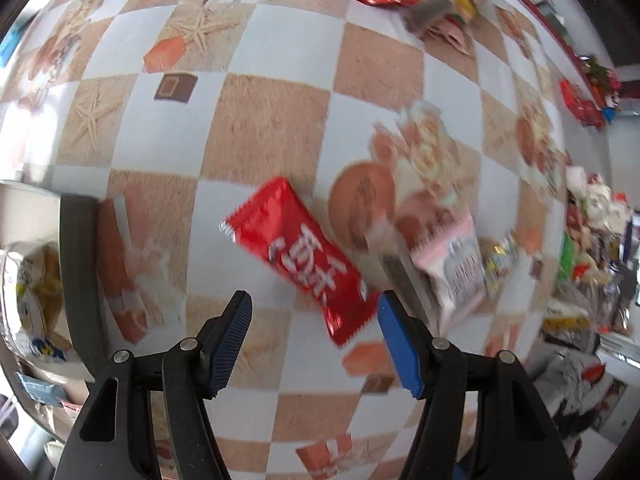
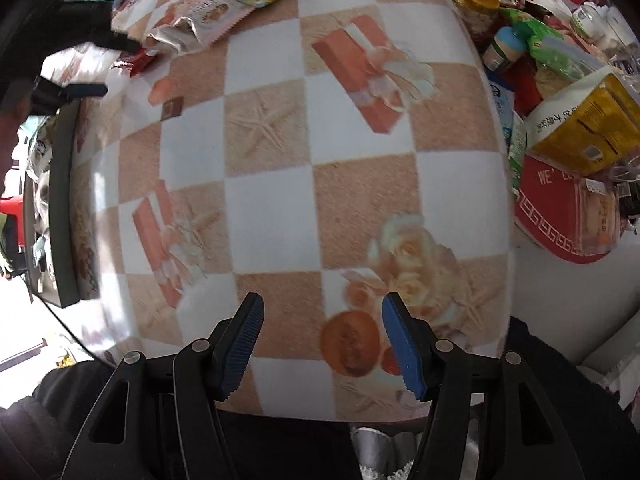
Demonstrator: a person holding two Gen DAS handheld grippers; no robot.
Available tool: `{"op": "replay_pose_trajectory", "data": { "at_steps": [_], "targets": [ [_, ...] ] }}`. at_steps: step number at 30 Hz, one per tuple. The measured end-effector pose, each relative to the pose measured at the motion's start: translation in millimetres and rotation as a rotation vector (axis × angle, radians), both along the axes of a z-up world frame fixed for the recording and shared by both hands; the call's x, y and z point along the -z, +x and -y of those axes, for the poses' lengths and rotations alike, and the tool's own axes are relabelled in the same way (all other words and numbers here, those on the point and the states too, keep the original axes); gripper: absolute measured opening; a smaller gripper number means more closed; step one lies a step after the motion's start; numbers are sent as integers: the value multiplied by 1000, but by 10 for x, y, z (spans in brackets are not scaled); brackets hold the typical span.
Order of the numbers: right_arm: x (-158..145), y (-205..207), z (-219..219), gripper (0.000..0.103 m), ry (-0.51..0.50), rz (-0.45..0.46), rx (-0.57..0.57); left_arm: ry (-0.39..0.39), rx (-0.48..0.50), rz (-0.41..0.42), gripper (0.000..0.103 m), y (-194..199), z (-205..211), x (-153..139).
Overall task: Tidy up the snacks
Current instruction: 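Grasp red packet with left tool while right tool moves toward pink packet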
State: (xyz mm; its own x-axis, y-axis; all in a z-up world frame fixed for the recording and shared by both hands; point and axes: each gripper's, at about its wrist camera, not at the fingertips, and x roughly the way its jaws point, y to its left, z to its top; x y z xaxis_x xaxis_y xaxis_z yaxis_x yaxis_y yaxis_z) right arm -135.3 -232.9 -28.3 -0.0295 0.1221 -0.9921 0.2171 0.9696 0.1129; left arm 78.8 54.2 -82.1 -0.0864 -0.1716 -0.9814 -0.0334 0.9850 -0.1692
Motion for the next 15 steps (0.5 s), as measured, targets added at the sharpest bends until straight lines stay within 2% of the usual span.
{"op": "replay_pose_trajectory", "data": {
  "at_steps": [5,8,12,15],
  "targets": [
    [-2,-82,87,63,4,-5,-1,65,-30,16,69,144,5,95],
    [7,-35,47,63,2,-3,-13,125,8,38,70,212,86,99],
    [-1,-13,13,63,-2,4,-40,159,72,72,67,152,190,85],
    [19,99,-76,63,2,12,-41,164,87,94,43,-73,344,15]
  ]
}}
